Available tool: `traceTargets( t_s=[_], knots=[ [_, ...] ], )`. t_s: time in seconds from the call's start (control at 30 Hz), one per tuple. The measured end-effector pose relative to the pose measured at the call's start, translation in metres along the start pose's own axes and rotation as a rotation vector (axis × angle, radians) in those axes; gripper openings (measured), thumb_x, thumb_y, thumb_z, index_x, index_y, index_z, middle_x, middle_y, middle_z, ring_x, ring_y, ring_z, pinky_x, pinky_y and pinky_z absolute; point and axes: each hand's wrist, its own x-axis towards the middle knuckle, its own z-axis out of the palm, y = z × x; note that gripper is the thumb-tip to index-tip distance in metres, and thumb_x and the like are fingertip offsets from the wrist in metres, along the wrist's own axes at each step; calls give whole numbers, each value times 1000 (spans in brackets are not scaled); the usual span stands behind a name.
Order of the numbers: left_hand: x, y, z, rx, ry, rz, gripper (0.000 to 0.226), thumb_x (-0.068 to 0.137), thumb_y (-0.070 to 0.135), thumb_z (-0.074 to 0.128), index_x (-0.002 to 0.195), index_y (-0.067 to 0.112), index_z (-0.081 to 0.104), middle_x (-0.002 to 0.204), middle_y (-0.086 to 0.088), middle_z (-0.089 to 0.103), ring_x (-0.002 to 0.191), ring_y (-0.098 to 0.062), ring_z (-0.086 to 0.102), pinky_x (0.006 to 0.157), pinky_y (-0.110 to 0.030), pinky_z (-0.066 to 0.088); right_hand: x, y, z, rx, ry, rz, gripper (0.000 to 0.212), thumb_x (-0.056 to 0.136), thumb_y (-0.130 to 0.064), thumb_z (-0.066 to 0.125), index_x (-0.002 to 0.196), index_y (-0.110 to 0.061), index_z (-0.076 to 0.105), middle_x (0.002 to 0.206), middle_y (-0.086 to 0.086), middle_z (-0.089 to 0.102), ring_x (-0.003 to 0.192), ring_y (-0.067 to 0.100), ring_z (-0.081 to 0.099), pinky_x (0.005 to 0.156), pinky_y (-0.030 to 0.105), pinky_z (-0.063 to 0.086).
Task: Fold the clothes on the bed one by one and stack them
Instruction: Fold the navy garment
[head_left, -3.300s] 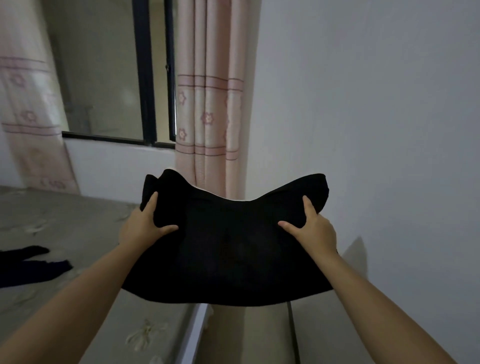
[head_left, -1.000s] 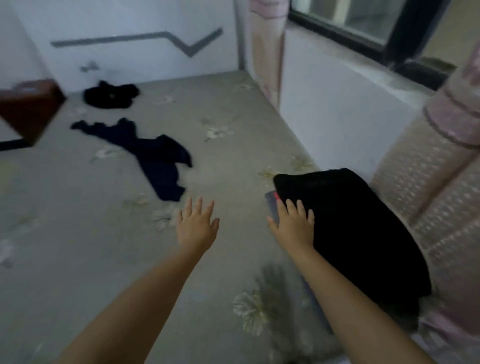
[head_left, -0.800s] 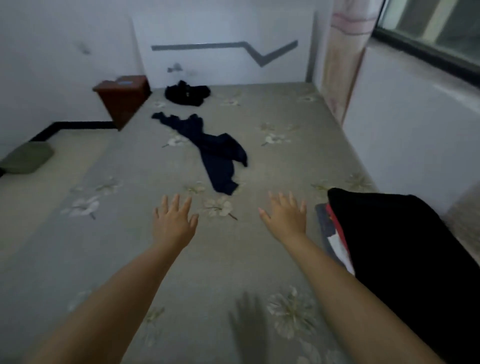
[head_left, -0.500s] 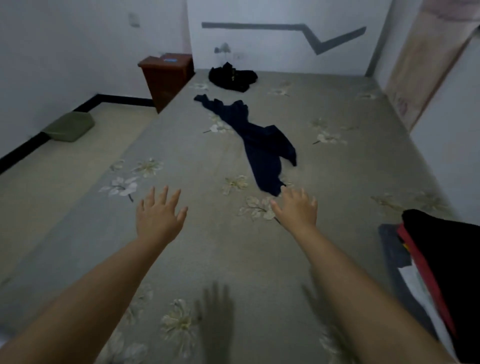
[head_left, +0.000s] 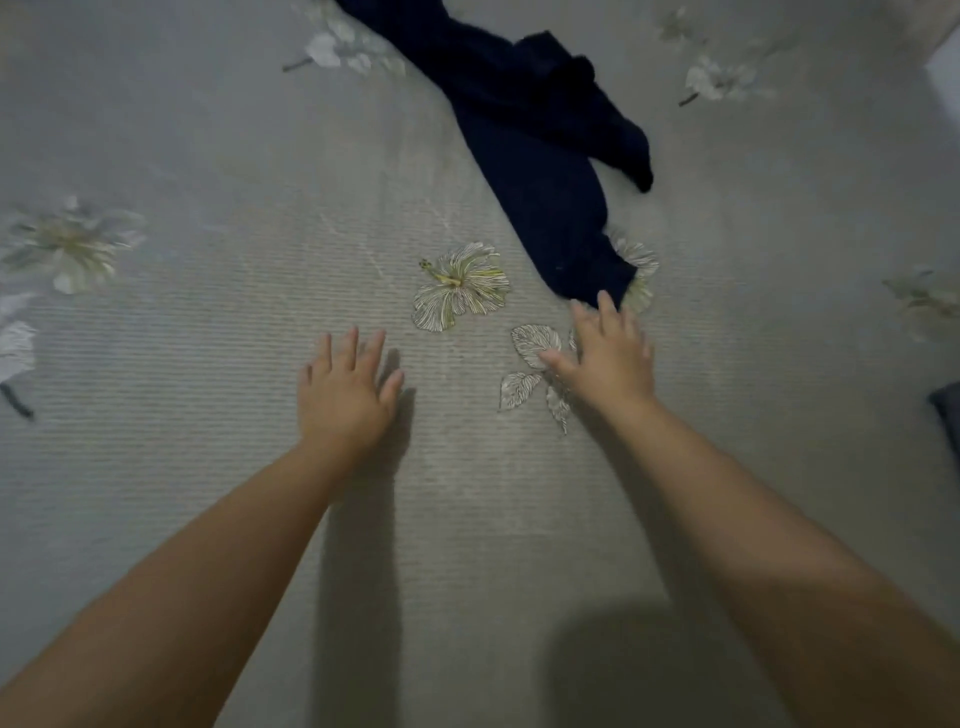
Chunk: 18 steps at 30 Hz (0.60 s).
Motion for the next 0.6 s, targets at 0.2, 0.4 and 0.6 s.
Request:
traceTargets(
  t_s=[0.2,0.4,0.6],
  knots=[
    [58,-12,26,11,76,-28,70,80,61,13,144,35,18,155,3,7,143,-21,-3,112,-44,-2,95,-14,15,-61,60,-33,89,77,-65,50,146,-33,5,155,3,-12,141,29,-14,111,54,-5],
    [59,-9,27,32,79,-45,81,71,65,0,144,35,20,155,2,9,143,-23,-1,109,-40,-6,158,-30,22,-75,128,85,71,86,-66,32,146,-33,13,150,15,17,132,37,20,104,48,22],
    [58,-9,26,53,76,-35,83,69,66,-2,144,35,17,155,3,7,143,-22,-3,111,-43,-3,126,-16,19,-105,177,-48,67,90,-57,34,145,-22,22,114,15,56,101,32,53,67,34,37]
  ],
)
